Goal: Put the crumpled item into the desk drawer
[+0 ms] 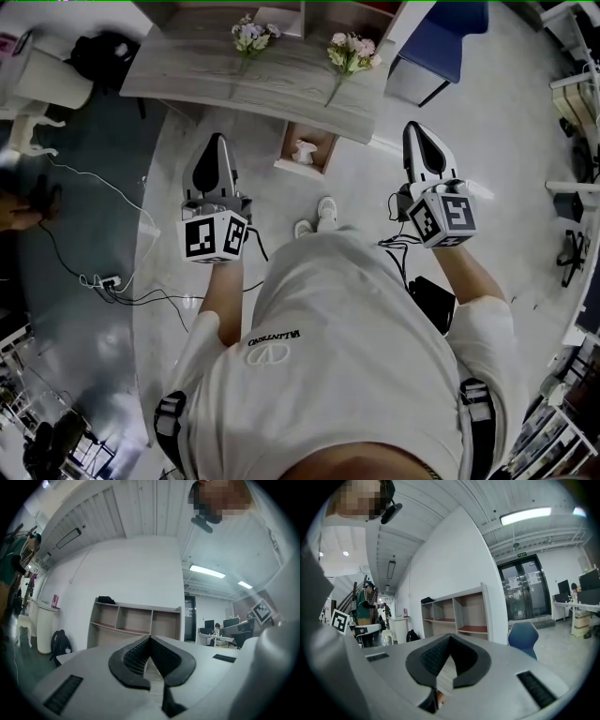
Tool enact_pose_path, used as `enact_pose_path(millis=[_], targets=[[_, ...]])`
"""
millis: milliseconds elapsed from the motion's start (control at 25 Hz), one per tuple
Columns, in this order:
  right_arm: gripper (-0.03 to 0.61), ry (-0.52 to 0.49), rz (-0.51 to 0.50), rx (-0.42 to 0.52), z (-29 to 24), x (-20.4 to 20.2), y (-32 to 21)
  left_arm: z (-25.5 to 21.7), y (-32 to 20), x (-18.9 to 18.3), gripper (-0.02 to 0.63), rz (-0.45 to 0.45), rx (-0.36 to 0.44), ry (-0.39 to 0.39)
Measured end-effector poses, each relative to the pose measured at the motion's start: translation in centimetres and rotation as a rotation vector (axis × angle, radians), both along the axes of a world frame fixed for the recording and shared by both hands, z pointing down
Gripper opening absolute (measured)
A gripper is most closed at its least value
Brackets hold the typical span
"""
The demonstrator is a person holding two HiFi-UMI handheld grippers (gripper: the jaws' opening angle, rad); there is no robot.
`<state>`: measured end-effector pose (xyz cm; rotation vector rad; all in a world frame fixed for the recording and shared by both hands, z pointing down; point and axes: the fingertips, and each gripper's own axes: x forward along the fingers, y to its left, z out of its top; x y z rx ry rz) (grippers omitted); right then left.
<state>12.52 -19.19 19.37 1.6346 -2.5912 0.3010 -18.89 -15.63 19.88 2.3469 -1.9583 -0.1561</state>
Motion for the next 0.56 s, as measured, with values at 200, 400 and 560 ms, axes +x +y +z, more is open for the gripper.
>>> enact_pose_path(millis=[200,400,560], targets=[[-0.002,-0.003,-0.008,0.005,-0.07,-0.2,0.1,-0.04,0.02,0.21,0.002,0.004,0.003,-0.004],[-0.002,-0.006,-0.016,0.0,-0.07,-0.26,0.32,-0.2,0.19,0.55,0.002,0.01,0.004,-0.006],[-0.003,-0.01,-0.023,0.003,-0.07,-0.46,0.6,-0.17,0.52,0.69,0.002,0.011,0.002,-0.006]])
